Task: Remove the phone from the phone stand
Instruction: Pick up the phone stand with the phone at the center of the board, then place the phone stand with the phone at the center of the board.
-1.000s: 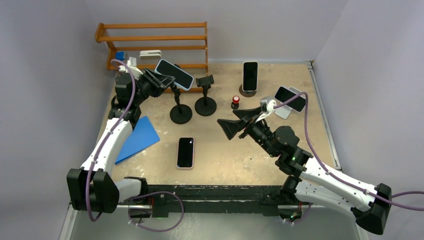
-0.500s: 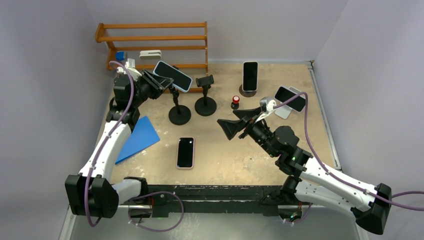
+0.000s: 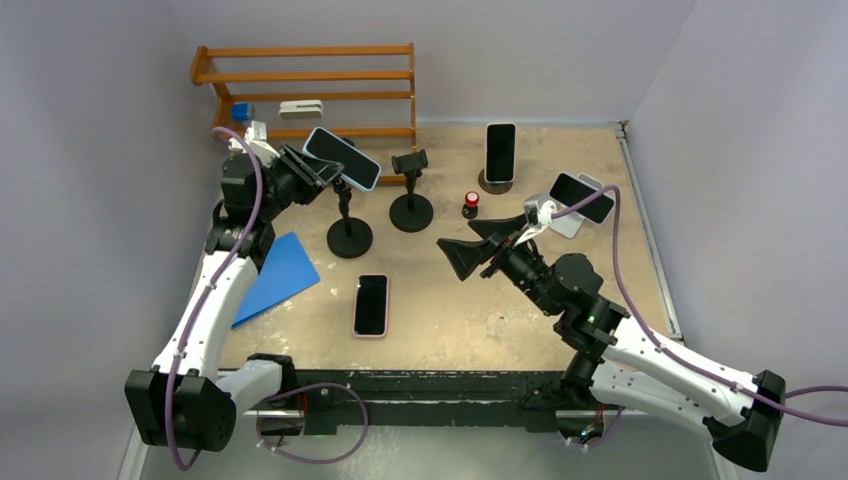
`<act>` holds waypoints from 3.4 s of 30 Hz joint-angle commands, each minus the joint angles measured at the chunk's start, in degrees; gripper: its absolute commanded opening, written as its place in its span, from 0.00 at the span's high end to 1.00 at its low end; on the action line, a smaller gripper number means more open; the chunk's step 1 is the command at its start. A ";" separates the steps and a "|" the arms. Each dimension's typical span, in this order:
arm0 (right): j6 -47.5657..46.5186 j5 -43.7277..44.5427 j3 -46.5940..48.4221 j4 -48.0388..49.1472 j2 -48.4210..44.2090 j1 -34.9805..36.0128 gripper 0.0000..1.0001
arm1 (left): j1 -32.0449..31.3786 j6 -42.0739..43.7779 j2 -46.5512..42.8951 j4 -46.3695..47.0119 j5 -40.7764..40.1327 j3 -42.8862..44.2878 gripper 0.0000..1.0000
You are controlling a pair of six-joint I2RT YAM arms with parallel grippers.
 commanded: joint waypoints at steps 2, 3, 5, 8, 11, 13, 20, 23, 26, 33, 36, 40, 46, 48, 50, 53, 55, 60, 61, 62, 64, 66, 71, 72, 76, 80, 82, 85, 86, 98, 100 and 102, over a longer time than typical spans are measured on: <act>-0.56 1.69 1.02 1.33 -1.80 -0.25 0.08 | -0.19 0.25 -5.22 8.20 1.29 6.03 1.00; -0.52 1.76 1.06 1.19 -1.91 -0.25 0.08 | -0.19 0.22 -5.69 7.96 1.40 6.10 1.00; -0.52 1.79 1.31 0.83 -2.07 -0.24 0.08 | -0.19 0.13 -6.99 7.50 1.58 6.28 1.00; -0.69 1.92 1.79 0.07 -2.52 -0.21 0.08 | -0.19 -0.12 -8.66 6.71 2.25 6.45 1.00; -1.13 2.29 2.19 -0.64 -3.10 -0.25 0.08 | -0.19 -0.36 -10.19 5.74 3.57 6.76 1.00; -1.30 2.63 2.52 -1.38 -3.43 -0.27 0.08 | -0.19 -0.72 -10.98 5.34 5.02 6.98 1.00; -2.62 3.67 4.18 -5.13 -5.43 -0.21 0.08 | -1.00 -2.63 -12.56 5.74 11.31 7.13 1.00; -3.39 4.34 5.44 -7.15 -6.39 -0.22 0.08 | -1.86 -3.13 -12.33 5.95 15.66 7.63 1.00; -4.34 4.96 6.45 -8.43 -7.37 -0.24 0.08 | -2.60 -4.25 -12.05 5.92 20.06 7.84 1.00; -6.37 7.77 9.86 -10.70 -8.63 -0.23 0.08 | -5.74 -4.62 -11.87 6.73 25.36 7.25 1.00; -6.84 8.65 10.48 -11.89 -9.49 -0.22 0.08 | -8.52 -4.30 -11.39 7.95 25.59 6.71 1.00; -6.77 9.61 10.14 -12.90 -10.64 -0.22 0.08 | -12.12 -5.73 -9.66 12.88 27.53 5.12 1.00; -6.31 11.03 8.98 -13.57 -11.95 -0.21 0.08 | -16.79 -6.46 -6.44 18.06 27.42 3.21 1.00; -6.38 11.37 8.31 -13.62 -12.48 -0.30 0.08 | -18.14 -6.47 -5.31 19.03 26.79 2.57 1.00; -6.39 11.72 7.87 -13.53 -12.85 -0.26 0.08 | -19.69 -6.45 -4.42 20.15 25.76 1.63 1.00; -6.37 11.80 7.40 -13.33 -13.21 -0.25 0.08 | -22.03 -6.92 -3.02 22.14 23.46 -0.35 1.00; -6.11 11.74 7.14 -13.23 -13.18 -0.23 0.08 | -23.64 -7.43 -2.30 23.52 21.94 -1.95 1.00; -5.34 11.82 6.60 -12.90 -13.19 -0.22 0.08 | -26.29 -8.96 -1.53 27.16 18.45 -6.34 1.00; -5.28 11.78 6.56 -12.88 -13.14 -0.21 0.08 | -26.45 -9.09 -1.61 27.48 18.02 -6.93 1.00; -5.25 11.82 6.51 -12.81 -13.19 -0.24 0.08 | -26.59 -9.10 -1.75 27.61 17.60 -7.34 1.00; -5.11 11.81 6.47 -12.72 -13.14 -0.23 0.08 | -26.64 -8.94 -2.15 27.54 17.01 -8.09 1.00; -5.00 11.77 6.32 -12.55 -12.97 -0.24 0.08 | -26.63 -8.72 -2.48 26.95 16.71 -8.81 1.00; -4.87 11.41 6.03 -11.58 -11.75 -0.22 0.08 | -26.71 -6.73 -3.60 22.64 14.82 -10.31 1.00; -4.89 11.40 6.03 -11.42 -11.40 -0.21 0.08 | -26.66 -6.33 -4.02 21.49 14.09 -10.64 1.00; -4.61 10.63 6.10 -10.80 -10.50 -0.21 0.08 | -26.66 -5.07 -5.41 18.75 12.63 -12.17 1.00; -4.54 9.99 6.44 -10.87 -9.81 -0.26 0.08 | -26.65 -3.19 -6.46 14.71 11.81 -12.12 1.00; -4.40 9.82 6.82 -11.21 -9.61 -0.21 0.08 | -26.61 -2.31 -7.27 13.10 11.39 -12.21 0.96; -4.60 9.70 7.66 -11.90 -9.12 -0.22 0.08 | -26.62 -1.12 -8.44 10.76 10.81 -12.24 0.88; -4.85 9.70 8.00 -12.17 -8.87 -0.25 0.08 | -26.59 -0.90 -8.75 10.16 10.71 -12.30 0.86; -6.90 9.15 13.58 -17.07 -4.93 -0.21 0.08 | -26.64 1.13 -12.44 6.27 9.16 -12.74 0.64; -6.79 9.09 13.74 -16.99 -4.84 -0.21 0.08 | -26.59 1.53 -13.23 5.34 8.56 -12.66 0.59; -6.69 8.26 13.84 -17.04 -4.69 -0.21 0.08 | -26.58 1.97 -13.83 4.71 7.96 -12.65 0.55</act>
